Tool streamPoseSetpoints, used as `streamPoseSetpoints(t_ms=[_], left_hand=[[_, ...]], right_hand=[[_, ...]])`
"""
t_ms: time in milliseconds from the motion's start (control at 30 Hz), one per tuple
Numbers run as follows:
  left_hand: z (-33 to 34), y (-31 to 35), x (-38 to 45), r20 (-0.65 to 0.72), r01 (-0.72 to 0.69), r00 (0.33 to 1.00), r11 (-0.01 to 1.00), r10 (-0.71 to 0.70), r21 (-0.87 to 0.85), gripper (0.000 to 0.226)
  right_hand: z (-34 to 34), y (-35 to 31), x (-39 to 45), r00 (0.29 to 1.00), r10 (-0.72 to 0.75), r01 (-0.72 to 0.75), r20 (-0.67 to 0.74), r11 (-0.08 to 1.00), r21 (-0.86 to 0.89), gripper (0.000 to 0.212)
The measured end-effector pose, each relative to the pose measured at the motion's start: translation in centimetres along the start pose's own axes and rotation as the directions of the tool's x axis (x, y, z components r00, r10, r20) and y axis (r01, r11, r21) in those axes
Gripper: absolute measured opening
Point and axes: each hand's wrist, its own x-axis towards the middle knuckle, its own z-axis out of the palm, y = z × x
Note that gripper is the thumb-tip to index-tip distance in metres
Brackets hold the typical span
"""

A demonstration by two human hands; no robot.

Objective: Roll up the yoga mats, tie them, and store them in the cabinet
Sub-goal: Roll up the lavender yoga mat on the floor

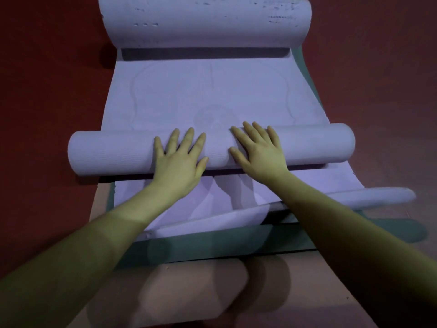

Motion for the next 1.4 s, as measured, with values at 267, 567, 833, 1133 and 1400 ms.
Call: streamPoseSetpoints(t_ms=[267,567,833,1133,1400], left_hand=[[-0.1,-2.7,3.7,0.120,-0.012,0.993,0.997,0.021,-0.079,0.058],[-0.5,-5.0,6.0,0.140,-0.119,0.986,0.976,0.094,0.184,0.121],[-0.3,-4.6,6.0,0.046,-0.087,0.996,0.989,0.082,0.123,0.100],[0.6,-3.2,1.4,-0.115,-0.137,0.982,0.981,0.153,0.135,0.100],[1.3,-2.6,-3.7,-0.246,-0.220,0.941,0.972,0.234,0.081,0.103]], right_hand=[[0.7,1.2,-0.8,0.980,-0.188,0.171,-0.072,0.965,-0.198,0.075],[-0.6,1.9,4.5,0.975,-0.086,0.135,0.205,0.962,-0.236,0.120],[0.1,2.0,3.9,0.994,-0.098,0.105,0.048,0.980,-0.167,0.102],[0.3,1.9,-0.7,0.981,-0.159,0.143,-0.111,0.980,-0.142,0.105],[-0.5,0.2,-6.1,0.989,-0.114,0.105,-0.092,0.990,-0.095,0.105]])
